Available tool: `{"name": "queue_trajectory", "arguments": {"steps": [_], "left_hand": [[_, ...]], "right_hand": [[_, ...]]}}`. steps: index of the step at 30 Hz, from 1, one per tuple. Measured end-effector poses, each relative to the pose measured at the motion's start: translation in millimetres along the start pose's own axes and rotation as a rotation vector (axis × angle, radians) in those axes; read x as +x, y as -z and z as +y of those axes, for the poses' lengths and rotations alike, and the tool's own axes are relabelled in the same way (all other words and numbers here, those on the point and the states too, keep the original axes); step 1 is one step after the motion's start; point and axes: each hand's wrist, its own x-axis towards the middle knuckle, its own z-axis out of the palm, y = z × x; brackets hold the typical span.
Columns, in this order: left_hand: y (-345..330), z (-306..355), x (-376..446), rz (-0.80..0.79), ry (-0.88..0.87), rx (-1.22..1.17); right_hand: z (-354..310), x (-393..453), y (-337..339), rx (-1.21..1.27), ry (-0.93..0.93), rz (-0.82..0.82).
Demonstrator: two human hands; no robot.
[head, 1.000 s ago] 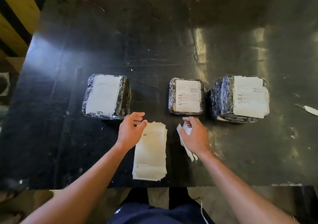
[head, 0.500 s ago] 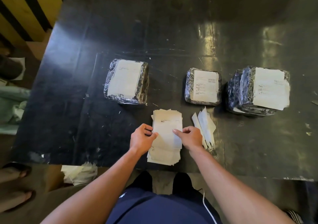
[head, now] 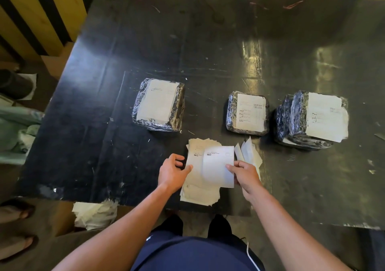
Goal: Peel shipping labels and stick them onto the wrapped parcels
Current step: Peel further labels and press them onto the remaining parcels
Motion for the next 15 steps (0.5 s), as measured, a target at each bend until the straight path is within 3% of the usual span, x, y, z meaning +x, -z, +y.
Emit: {"name": "queue_trajectory", "arguments": {"steps": [4,10,15], "left_hand": [[12.5,15.4,-13.6,0.03,-0.083,-0.109],[37.1,57.3,-45.5,-0.253,-0.203,-0.36],[59.4,80.4,-57.4,-0.196,-0.295,-0.47]], "right_hand": [[-22.1,-24.4,13.7,0.071,0.128,-0.054],[-52.7,-68.0,9.9,0.125,0.267,-0.173],[-73.6,-93.6,6.6,0.117,0.385,-0.265]]}}
